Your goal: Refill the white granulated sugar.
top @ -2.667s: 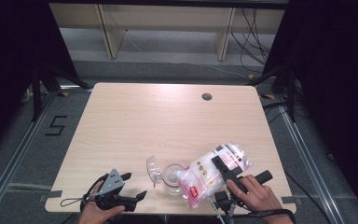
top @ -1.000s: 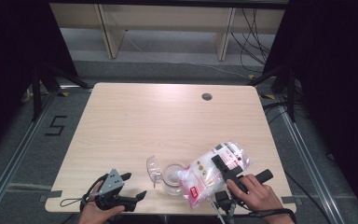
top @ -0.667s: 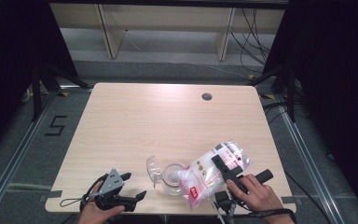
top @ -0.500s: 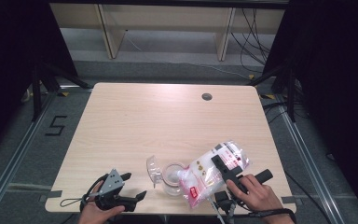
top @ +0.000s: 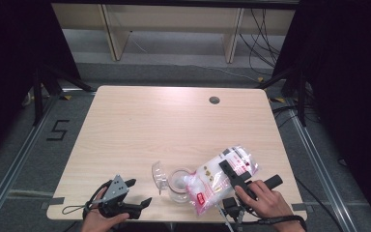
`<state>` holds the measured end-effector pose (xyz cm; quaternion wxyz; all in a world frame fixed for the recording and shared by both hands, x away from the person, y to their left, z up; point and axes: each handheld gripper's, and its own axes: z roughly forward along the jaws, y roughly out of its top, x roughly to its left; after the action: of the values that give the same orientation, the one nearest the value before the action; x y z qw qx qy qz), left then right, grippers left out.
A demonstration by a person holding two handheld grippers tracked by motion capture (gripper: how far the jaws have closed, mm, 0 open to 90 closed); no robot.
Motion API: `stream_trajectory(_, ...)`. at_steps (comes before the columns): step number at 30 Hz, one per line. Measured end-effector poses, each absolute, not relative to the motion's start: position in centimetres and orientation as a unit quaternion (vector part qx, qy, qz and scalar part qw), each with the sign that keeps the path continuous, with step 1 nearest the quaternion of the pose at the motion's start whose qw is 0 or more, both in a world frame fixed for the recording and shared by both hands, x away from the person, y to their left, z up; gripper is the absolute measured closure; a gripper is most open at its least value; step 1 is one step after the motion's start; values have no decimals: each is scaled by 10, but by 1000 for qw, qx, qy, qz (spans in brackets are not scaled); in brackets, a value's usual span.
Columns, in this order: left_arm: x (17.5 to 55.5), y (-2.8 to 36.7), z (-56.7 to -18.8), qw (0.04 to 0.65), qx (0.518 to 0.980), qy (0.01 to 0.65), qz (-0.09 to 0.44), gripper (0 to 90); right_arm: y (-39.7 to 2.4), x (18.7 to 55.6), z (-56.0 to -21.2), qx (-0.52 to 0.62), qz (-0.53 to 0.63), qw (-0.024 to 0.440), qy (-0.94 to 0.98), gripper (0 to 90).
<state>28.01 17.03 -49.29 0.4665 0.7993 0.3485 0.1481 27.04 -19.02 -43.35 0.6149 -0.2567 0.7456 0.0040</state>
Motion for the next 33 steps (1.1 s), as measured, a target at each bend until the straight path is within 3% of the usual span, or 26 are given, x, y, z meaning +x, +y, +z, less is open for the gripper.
stream_trajectory(33,280,171,-493,469,799,348,147,158,-190,275,-432,-267,4,619,738,549)
